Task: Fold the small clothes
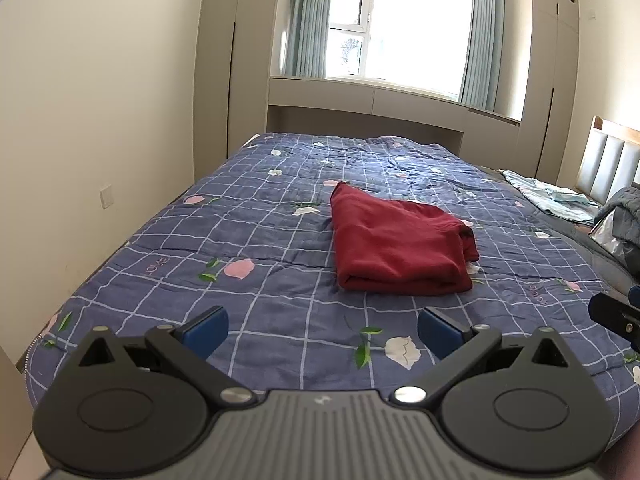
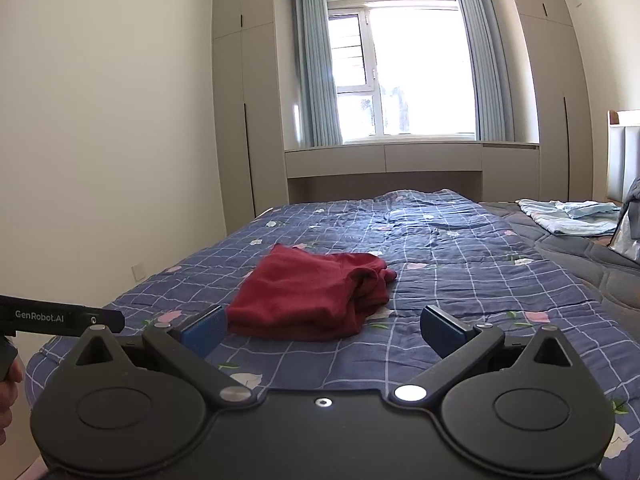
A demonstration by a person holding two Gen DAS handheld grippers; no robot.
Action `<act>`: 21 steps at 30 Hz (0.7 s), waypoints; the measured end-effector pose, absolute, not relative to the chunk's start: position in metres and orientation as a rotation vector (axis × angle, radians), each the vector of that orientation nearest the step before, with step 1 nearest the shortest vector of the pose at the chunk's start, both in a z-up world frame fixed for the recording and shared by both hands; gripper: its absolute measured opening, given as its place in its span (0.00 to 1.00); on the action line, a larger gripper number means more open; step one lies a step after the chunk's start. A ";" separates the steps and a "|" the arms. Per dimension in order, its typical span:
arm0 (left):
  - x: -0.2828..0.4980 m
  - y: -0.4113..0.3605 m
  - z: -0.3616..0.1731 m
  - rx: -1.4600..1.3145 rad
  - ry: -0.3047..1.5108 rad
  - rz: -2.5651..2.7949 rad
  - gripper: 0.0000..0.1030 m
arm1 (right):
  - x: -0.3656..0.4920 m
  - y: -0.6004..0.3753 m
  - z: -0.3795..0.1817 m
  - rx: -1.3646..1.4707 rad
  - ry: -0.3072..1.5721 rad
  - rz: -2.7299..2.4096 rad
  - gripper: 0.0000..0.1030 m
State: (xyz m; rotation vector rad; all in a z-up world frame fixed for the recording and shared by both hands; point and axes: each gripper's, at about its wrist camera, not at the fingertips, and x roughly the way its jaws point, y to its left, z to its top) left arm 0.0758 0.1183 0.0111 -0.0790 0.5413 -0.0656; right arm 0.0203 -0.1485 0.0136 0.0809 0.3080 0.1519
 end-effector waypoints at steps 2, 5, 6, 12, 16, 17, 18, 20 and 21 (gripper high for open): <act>0.076 0.119 0.011 -0.083 0.544 -0.064 1.00 | 0.019 -0.148 0.013 0.082 0.310 0.151 1.00; 0.078 0.121 0.008 -0.089 0.549 -0.061 1.00 | 0.020 -0.149 0.012 0.083 0.315 0.148 1.00; 0.078 0.122 0.007 -0.090 0.552 -0.060 1.00 | 0.021 -0.149 0.011 0.083 0.316 0.148 1.00; 0.081 0.123 0.003 -0.087 0.564 -0.055 1.00 | 0.024 -0.149 0.008 0.084 0.328 0.148 1.00; 0.081 0.124 0.003 -0.089 0.565 -0.056 1.00 | 0.026 -0.150 0.006 0.087 0.334 0.145 1.00; 0.081 0.124 0.002 -0.089 0.565 -0.056 1.00 | 0.026 -0.150 0.005 0.088 0.335 0.145 1.00; 0.081 0.124 0.002 -0.089 0.565 -0.054 1.00 | 0.026 -0.150 0.005 0.088 0.335 0.145 1.00; 0.083 0.124 0.002 -0.088 0.567 -0.054 1.00 | 0.026 -0.150 0.005 0.088 0.336 0.145 1.00; 0.083 0.124 0.001 -0.086 0.569 -0.054 1.00 | 0.027 -0.150 0.004 0.089 0.337 0.145 1.00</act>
